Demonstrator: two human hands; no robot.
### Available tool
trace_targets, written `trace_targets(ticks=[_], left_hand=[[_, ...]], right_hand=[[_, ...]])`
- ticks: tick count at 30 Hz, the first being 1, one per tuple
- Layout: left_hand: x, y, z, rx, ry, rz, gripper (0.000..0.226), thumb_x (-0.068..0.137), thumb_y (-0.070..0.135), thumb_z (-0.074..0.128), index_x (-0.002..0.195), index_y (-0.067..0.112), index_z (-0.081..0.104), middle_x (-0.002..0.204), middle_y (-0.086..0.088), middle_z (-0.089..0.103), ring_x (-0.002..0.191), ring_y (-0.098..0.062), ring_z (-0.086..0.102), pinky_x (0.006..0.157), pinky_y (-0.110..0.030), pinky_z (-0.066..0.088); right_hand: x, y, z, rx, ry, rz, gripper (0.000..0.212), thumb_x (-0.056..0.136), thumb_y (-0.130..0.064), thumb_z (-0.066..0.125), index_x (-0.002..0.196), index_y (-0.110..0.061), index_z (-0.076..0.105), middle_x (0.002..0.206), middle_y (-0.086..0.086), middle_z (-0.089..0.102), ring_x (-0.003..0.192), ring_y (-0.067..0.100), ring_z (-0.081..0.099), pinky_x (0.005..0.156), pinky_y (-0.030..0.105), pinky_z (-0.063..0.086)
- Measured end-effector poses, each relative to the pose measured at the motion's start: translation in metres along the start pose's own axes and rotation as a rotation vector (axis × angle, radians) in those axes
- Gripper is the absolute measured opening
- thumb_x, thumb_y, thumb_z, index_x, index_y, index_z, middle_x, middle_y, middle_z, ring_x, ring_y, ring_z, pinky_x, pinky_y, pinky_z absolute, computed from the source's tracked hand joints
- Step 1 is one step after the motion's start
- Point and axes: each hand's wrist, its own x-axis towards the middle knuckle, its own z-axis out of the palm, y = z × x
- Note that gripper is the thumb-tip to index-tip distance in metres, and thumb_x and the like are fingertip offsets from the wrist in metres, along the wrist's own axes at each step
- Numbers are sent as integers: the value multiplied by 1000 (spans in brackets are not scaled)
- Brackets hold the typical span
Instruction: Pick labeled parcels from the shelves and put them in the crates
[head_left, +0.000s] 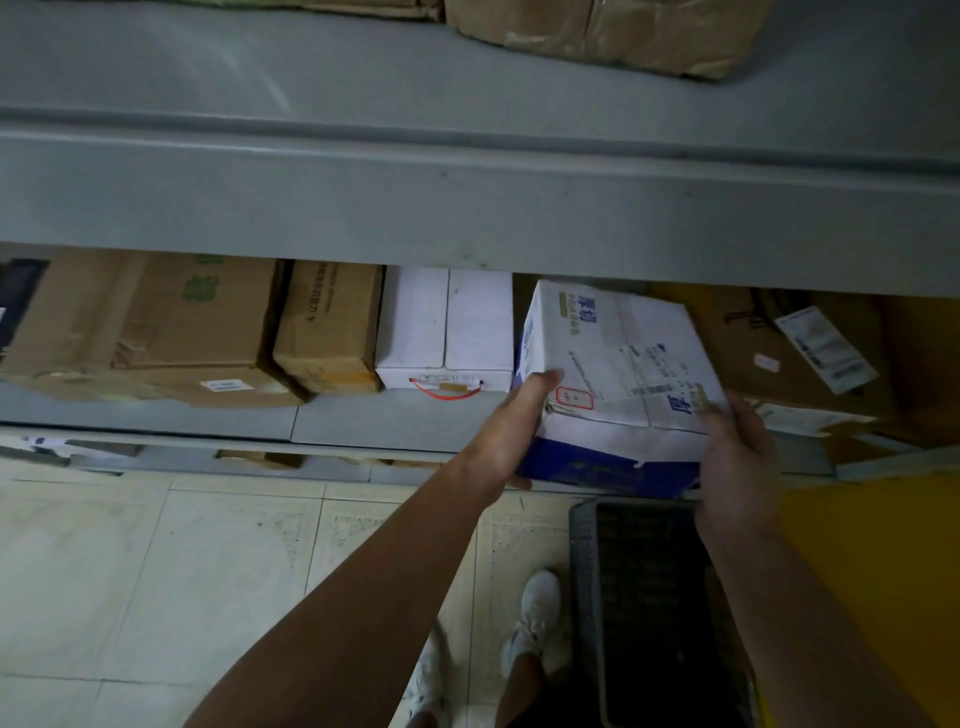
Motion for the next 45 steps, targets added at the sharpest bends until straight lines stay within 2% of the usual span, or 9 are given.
trace_targets(ticks=[4,9,16,20,26,31,35,40,45], left_hand=[[5,-15,5,-90,8,33,51,101,65,51,135,29,62,109,2,74,102,-20,70,102,-50,55],[27,-17,4,-235,6,92,38,109,49,48,132,23,65,93,9,84,79,-5,80,66,-24,60],[62,-19,-9,-314,76,174,32,111,27,56,137,12,65,128,-15,75,104,-20,76,87,-33,63],[73,-20,-4,-310,320,185,25,95,39,80,97,15,73,104,-7,79,101,-22,75,100,-41,61],[77,-36,-41,-553,472,-17,16,106,28,63,97,14,60,95,-4,59,81,-14,60,80,-30,57],[87,-36,-78,-755,379,-99,13,101,13,69,93,6,62,109,-17,63,102,-26,67,110,-38,56],[100,-37,-90,-742,359,-83,14,99,3,67,86,7,66,90,-13,67,91,-23,67,105,-36,56],[90,-67,-89,-720,353,-99,17,97,0,61,85,12,64,83,-11,69,71,-18,66,66,-26,56],[51,-129,-84,-786,250,-120,16,104,4,56,110,-1,69,115,-20,71,108,-25,71,94,-37,58]], right_hand=[[1,2,-4,12,-15,32,25,101,-23,68,117,-42,75,114,-11,77,109,16,74,94,43,61],[8,15,0,1,-101,0,26,105,-15,63,123,-32,71,106,-19,79,99,6,77,75,23,63],[26,42,25,-246,-122,-41,26,105,-23,62,123,-41,68,112,-24,73,113,10,69,99,34,57],[41,42,37,-231,19,-19,30,100,-31,70,127,-17,67,122,1,72,112,21,70,87,23,60],[23,42,42,-66,157,282,72,89,-52,79,145,-16,51,133,5,65,118,28,68,103,47,59],[-8,51,54,278,-192,708,46,101,-36,68,130,-5,51,125,22,62,114,36,67,95,47,62],[-1,44,81,319,-309,597,32,108,-26,59,135,-9,59,121,20,71,114,31,69,94,43,58],[9,50,84,217,-372,517,50,107,-31,59,154,-16,46,147,15,57,131,30,60,103,41,52],[-20,85,86,-212,-429,576,53,94,-51,72,133,-17,58,132,12,62,124,29,60,103,43,51]])
